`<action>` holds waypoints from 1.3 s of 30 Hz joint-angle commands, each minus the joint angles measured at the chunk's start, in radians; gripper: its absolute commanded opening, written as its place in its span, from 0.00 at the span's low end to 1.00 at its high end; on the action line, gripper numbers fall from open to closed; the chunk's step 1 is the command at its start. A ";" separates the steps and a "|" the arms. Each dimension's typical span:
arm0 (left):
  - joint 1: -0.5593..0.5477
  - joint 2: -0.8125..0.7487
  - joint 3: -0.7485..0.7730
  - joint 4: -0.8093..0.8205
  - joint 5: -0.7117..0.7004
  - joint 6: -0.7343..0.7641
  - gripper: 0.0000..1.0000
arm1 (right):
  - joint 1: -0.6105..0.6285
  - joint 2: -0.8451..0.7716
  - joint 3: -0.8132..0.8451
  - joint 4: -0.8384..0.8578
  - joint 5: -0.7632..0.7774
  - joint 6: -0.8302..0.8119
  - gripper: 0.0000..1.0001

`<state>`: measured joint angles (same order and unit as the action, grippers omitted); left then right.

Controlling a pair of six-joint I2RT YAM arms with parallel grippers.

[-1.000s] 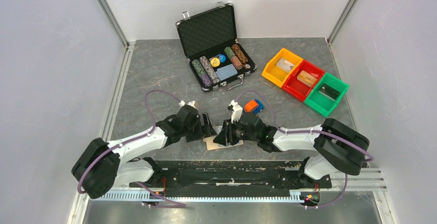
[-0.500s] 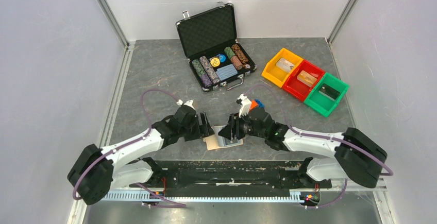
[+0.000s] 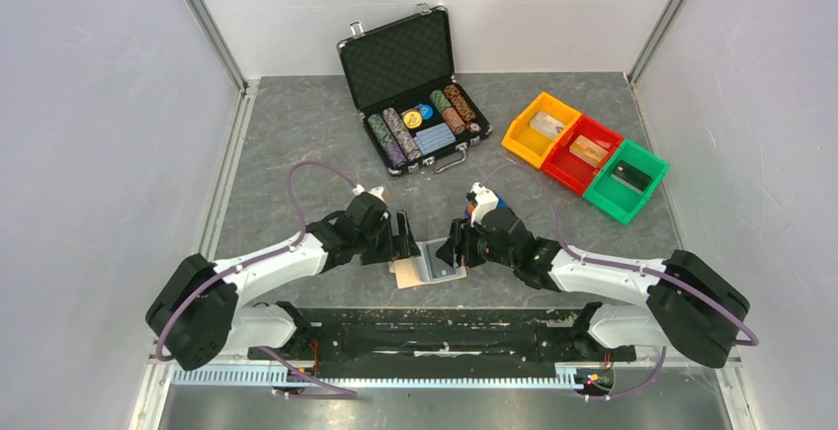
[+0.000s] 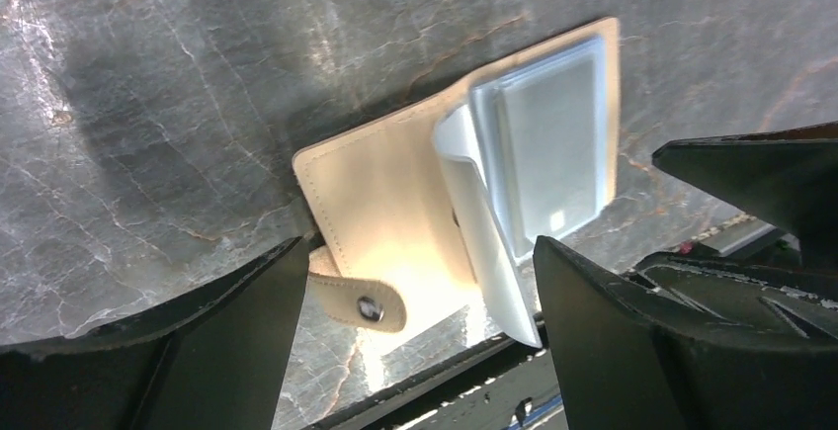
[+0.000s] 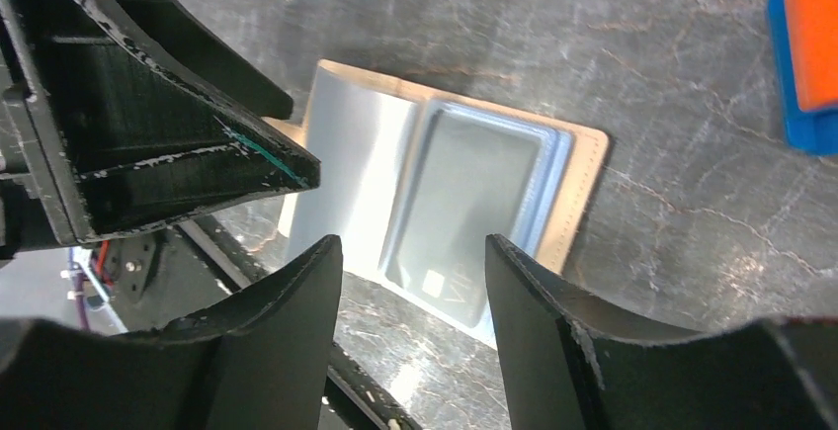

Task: Take the credit cards out of the card holder
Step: Open the card holder at the center of the board.

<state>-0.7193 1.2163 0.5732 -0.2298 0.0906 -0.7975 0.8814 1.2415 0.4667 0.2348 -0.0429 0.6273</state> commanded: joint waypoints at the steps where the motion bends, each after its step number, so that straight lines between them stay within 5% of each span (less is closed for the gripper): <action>1: 0.002 0.045 0.000 0.024 0.015 0.058 0.89 | -0.005 0.038 -0.019 0.005 0.037 -0.012 0.58; 8: 0.003 0.029 -0.037 0.010 -0.021 0.057 0.78 | -0.008 0.089 -0.037 0.047 0.016 0.007 0.56; 21: 0.003 0.006 -0.109 0.104 0.024 0.029 0.43 | -0.009 0.083 -0.038 0.041 -0.013 0.013 0.55; 39: 0.003 -0.010 -0.133 0.147 0.049 0.024 0.35 | -0.009 0.021 0.028 -0.100 0.055 -0.023 0.63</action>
<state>-0.7177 1.2255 0.4473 -0.1291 0.1173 -0.7876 0.8730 1.2823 0.4461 0.1539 -0.0299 0.6266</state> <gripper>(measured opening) 0.349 0.607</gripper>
